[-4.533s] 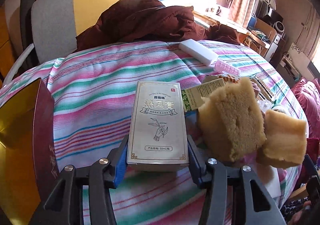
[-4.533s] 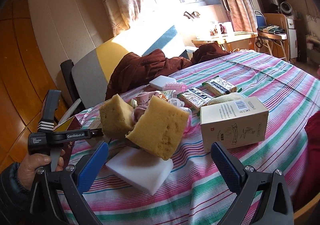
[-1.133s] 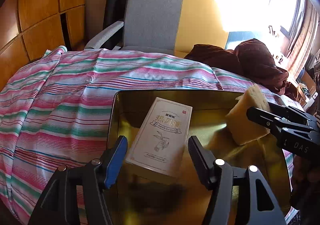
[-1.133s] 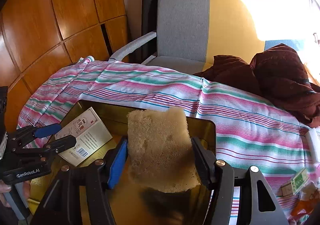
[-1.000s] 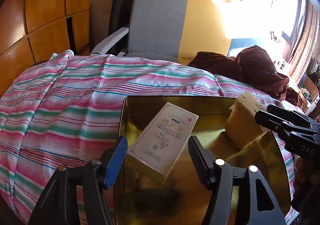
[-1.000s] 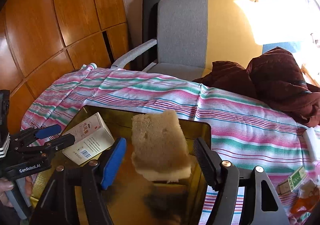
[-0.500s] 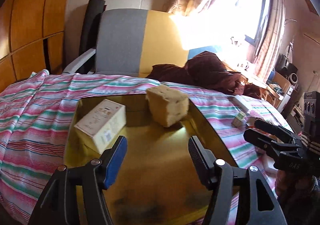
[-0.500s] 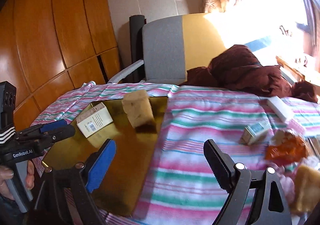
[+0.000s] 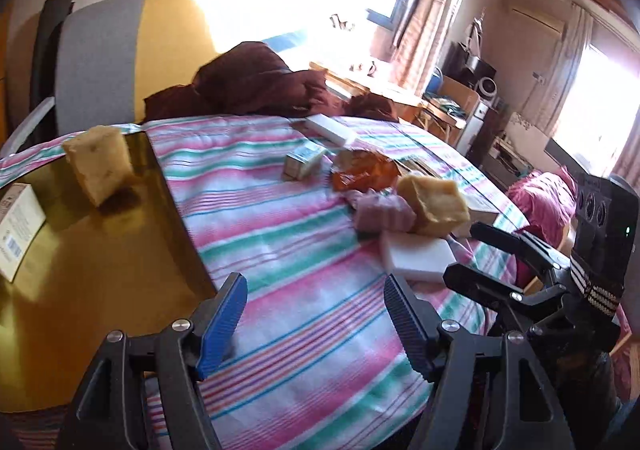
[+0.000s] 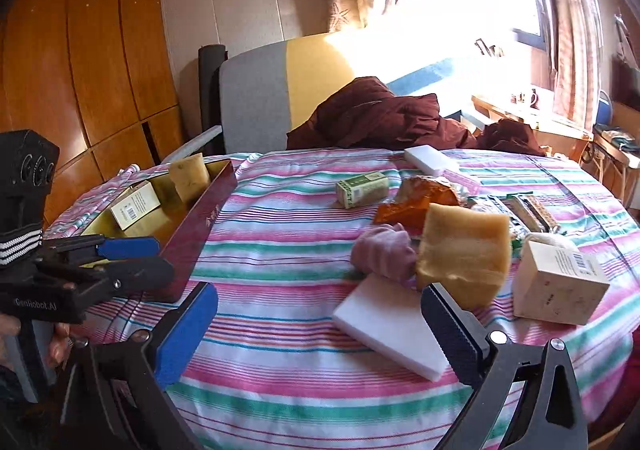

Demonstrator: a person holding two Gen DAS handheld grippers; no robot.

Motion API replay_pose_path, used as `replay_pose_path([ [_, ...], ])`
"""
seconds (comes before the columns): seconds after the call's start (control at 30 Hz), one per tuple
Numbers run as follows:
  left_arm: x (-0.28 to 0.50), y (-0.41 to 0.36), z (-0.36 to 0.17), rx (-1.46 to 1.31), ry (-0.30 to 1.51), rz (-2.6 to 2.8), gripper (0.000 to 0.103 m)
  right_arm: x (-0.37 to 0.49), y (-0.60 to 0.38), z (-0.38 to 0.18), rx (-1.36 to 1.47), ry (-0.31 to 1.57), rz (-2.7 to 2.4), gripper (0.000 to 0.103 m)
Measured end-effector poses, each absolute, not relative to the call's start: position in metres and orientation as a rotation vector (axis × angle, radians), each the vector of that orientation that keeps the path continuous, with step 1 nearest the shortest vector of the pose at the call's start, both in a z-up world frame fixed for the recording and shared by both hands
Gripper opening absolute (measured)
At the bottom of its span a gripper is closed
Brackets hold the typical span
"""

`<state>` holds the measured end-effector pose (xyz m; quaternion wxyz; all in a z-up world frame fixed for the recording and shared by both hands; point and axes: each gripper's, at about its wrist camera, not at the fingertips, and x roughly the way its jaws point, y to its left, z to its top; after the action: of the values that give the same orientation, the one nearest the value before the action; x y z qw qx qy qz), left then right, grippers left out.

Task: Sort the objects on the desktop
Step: 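Withdraw both tools from the tin back toward the pile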

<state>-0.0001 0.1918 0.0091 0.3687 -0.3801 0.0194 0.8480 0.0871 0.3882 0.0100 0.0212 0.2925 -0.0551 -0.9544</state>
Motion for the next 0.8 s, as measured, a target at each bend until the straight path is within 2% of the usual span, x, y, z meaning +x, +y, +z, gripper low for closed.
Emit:
replay_pose_path([
  [0.13,0.012,0.226,-0.005,-1.006,0.128,2.102,0.072,0.1,0.421,0.007,0.922,-0.256,-2.975,0.103],
  [0.37,0.022,0.257,-0.023,-1.06,0.206,2.033,0.073,0.108,0.466,-0.014,0.92,-0.579,-2.915,0.103],
  [0.8,0.016,0.265,-0.032,-1.099,0.225,2.028,0.073,0.103,0.472,-0.024,0.898,-0.675,-2.864,0.103],
])
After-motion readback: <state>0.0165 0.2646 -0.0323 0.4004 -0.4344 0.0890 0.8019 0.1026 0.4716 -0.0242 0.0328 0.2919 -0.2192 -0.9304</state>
